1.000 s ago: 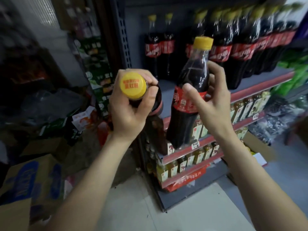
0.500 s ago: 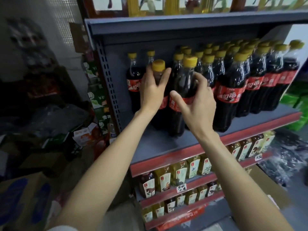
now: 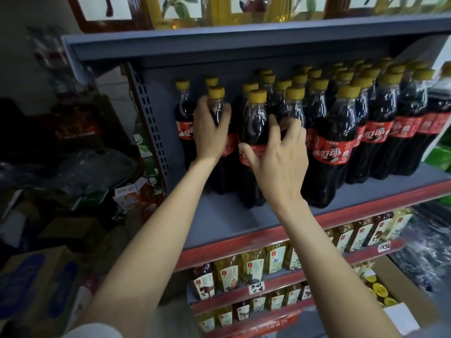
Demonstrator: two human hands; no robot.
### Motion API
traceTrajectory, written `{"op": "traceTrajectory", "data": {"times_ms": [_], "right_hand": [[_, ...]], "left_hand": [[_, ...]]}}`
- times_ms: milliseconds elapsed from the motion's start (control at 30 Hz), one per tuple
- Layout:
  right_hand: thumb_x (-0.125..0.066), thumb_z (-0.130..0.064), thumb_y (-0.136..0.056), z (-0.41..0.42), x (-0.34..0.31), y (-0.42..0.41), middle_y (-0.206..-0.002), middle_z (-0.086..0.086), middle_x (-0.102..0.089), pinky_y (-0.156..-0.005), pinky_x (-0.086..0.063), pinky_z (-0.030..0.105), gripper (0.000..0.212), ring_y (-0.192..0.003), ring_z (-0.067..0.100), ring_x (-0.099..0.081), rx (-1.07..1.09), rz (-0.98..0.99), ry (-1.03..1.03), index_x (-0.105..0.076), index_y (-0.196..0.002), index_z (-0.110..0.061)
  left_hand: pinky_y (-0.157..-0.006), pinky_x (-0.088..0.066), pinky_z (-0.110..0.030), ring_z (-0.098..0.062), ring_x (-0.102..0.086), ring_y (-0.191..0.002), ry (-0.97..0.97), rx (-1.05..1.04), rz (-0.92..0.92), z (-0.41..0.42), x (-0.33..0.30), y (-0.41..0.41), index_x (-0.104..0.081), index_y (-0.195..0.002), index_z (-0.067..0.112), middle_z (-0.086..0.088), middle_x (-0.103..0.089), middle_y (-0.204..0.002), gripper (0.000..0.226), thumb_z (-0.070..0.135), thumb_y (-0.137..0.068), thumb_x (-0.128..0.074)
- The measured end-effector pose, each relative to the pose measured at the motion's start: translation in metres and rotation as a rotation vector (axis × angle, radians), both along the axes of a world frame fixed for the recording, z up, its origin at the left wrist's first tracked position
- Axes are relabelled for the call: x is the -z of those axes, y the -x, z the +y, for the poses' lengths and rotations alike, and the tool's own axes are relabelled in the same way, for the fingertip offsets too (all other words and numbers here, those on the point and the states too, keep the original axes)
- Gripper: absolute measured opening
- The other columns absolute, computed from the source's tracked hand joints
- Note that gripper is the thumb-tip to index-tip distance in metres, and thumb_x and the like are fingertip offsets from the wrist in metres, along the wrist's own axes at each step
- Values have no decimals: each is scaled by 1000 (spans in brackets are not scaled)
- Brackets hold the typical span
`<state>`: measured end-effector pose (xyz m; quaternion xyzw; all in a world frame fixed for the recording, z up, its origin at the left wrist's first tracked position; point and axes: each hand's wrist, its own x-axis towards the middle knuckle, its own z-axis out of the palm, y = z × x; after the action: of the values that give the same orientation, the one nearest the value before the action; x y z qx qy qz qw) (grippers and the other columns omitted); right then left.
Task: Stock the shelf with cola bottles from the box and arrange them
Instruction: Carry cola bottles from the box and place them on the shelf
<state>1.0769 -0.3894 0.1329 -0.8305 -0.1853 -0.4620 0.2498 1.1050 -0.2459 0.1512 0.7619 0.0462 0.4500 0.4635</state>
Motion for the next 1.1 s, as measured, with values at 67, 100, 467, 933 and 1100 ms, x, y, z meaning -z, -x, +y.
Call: {"op": "traceTrajectory", "data": {"times_ms": [67, 100, 467, 933, 1100], "right_hand": [[-67, -46, -82, -2, 2, 2, -112, 21, -54, -76, -48, 38, 71, -95, 33, -53, -18, -8, -1, -50, -131, 3], [-68, -43, -83, -4, 3, 3, -113, 20, -54, -77, -48, 37, 69, -95, 33, -53, -40, -19, -12, -49, -132, 1], [-56, -13, -94, 27, 19, 70, -97, 6, -67, -85, -43, 36, 17, -91, 21, -60, -752, -214, -355, -60, -109, -8], [-55, -24, -93, 226, 155, 283, -100, -4, -67, -83, -43, 11, 20, -96, 8, -63, -1510, 743, 51, -64, -107, -12], [-61, -21, -88, 318, 229, 344, -101, -9, -68, -79, -49, 21, 24, -91, 6, -63, -1494, 962, 329, -64, -113, -18]], "left_hand": [[-106, -31, -26, -19, -41, -130, -88, -44, 43, 1, 7, 4, -36, -140, 6, -10, -44, -142, 62, 37, -88, -50], [-110, -27, -29, -22, -35, -136, -120, -66, 68, 1, 10, 6, -30, -144, 6, -12, -37, -148, 65, 33, -89, -51], [-94, -49, -39, -13, -61, -108, -126, -234, -38, 13, 30, 138, -57, -119, 20, 5, -67, -109, 32, 35, -94, -48], [-69, -51, -25, -2, -62, -81, 115, -737, 523, 144, 196, 513, -67, -103, 24, 13, -69, -95, 31, 42, -85, -49], [-75, -53, -34, -7, -64, -85, 308, -873, 722, 219, 247, 624, -64, -104, 25, 9, -67, -99, 34, 44, -79, -52]]}}
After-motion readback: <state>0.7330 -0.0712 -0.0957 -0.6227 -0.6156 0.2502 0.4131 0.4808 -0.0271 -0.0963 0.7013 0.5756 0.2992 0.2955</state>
